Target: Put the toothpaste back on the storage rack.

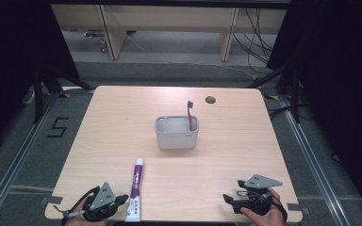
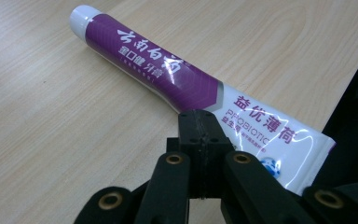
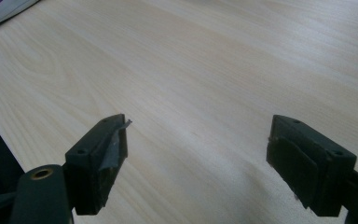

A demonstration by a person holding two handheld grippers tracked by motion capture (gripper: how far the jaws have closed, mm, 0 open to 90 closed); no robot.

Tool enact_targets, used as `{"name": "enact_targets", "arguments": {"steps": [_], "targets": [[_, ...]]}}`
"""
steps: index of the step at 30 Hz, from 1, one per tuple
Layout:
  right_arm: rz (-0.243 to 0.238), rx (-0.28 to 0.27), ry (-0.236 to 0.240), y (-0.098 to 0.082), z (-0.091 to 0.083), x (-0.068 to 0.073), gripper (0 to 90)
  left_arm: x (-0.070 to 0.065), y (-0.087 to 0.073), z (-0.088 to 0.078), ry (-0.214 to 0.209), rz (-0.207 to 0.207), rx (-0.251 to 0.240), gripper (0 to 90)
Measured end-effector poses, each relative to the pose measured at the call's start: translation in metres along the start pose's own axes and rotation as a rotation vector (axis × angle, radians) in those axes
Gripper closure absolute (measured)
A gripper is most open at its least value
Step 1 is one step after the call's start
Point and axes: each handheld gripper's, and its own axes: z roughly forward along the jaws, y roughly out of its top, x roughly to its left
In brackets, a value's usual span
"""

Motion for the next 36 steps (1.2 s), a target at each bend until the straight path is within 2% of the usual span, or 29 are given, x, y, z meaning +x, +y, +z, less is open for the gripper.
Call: {"name": "enact_targets", "arguments": {"steps": [2,4,5,6,13,14,16,17,25,26,27,28,33,36], "targets": [[0.024,0.0,0.008,0.0,0.0,0.002,20.8,0.0,0.0,0.001,-0.014,-0.001,-0.005,89.5],[0.022,0.0,0.007,0.0,0.0,0.002,20.8,0.0,0.0,0.001,-0.009,0.0,0.0,89.5],[0.002,0.0,-0.002,0.0,0.0,0.0,20.8,0.002,0.001,0.0,-0.005,0.022,0.029,89.5],[0.0,-0.001,-0.001,0.0,0.0,0.0,20.8,0.0,0.0,0.003,-0.013,0.001,0.002,89.5],[0.002,0.0,0.0,0.0,0.0,0.0,20.8,0.001,0.001,0.005,-0.012,0.025,0.026,89.5],[0.002,0.0,0.0,0.0,0.0,0.0,20.8,0.0,0.001,0.005,-0.022,0.013,0.017,89.5],[0.001,-0.001,0.001,0.0,0.0,0.0,20.8,0.0,0.001,0.005,-0.013,0.026,0.033,89.5],[0.0,0.001,-0.001,0.0,0.0,0.0,20.8,0.0,0.001,0.006,-0.026,0.025,0.025,89.5],[0.003,0.0,-0.003,0.0,-0.001,0.0,20.8,-0.003,0.003,0.009,-0.032,0.026,0.034,89.5],[0.002,0.0,-0.002,0.0,-0.001,0.0,20.8,-0.002,0.004,0.009,-0.024,0.043,0.041,89.5],[0.001,0.002,-0.002,0.0,-0.001,0.0,20.8,-0.003,0.005,0.01,-0.03,0.035,0.035,89.5],[0.019,0.0,0.005,0.0,0.0,0.001,20.8,-0.004,0.005,0.011,-0.037,0.034,0.033,89.4],[0.022,0.008,0.0,0.0,-0.001,0.001,20.8,-0.008,0.008,0.014,-0.045,0.046,0.036,89.4],[0.005,0.011,0.035,0.0,0.0,-0.002,20.7,-0.01,0.011,0.017,-0.054,0.057,0.033,89.4]]}}
